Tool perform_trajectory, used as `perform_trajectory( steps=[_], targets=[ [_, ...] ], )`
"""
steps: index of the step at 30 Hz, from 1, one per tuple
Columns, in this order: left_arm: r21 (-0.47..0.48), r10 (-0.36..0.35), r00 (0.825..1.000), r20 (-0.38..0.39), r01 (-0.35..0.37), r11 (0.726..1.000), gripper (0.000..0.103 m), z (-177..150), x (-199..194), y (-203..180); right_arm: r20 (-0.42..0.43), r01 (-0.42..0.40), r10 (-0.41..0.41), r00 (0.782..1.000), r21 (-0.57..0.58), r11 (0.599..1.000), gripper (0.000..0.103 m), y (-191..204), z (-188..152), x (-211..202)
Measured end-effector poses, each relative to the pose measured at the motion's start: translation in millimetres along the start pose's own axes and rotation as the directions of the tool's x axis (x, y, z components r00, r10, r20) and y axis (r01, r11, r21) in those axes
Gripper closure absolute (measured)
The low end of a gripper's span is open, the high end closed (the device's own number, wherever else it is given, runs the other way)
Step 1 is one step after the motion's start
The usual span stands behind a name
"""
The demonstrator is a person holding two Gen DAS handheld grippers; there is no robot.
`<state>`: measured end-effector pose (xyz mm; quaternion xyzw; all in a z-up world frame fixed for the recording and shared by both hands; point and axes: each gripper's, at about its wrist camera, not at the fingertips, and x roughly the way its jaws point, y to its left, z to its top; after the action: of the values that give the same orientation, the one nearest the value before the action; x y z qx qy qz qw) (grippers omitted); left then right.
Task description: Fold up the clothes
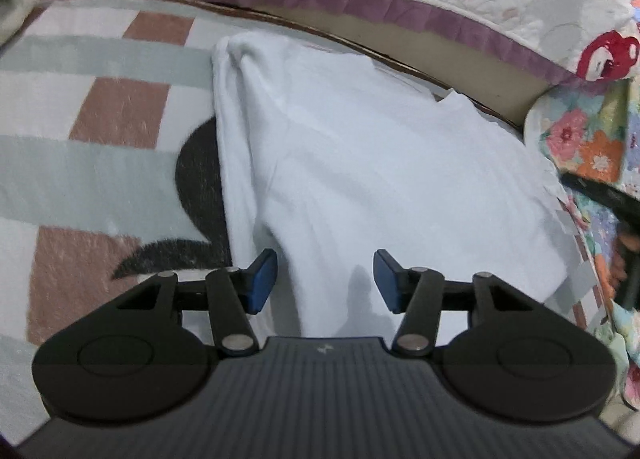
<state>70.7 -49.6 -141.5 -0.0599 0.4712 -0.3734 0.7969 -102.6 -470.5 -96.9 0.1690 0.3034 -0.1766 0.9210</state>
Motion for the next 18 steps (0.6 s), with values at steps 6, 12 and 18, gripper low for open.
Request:
perform_trajectory(
  steps=[6, 12, 18],
  targets=[
    [0.022, 0.008, 0.999, 0.052, -0.009, 1.000, 0.099, -8, -4, -7, -0.031, 0.062, -0.056, 0.998, 0.256, 0.965, 0.045, -63, -41, -47],
    [-0.111, -0.005, 0.994, 0.109, 0.017, 0.994, 0.099, -11, -63, -11, -0.059, 0.025, -0.004, 0.998, 0.377, 0.926, 0.045, -83, -79, -44],
    [-0.209, 0.112, 0.993, 0.024, -0.105, 0.972, 0.092, -41, -36, 14, -0.014, -0.108, 0.120, 0.993, 0.344, 0.933, 0.045, -73, -87, -45]
  ],
)
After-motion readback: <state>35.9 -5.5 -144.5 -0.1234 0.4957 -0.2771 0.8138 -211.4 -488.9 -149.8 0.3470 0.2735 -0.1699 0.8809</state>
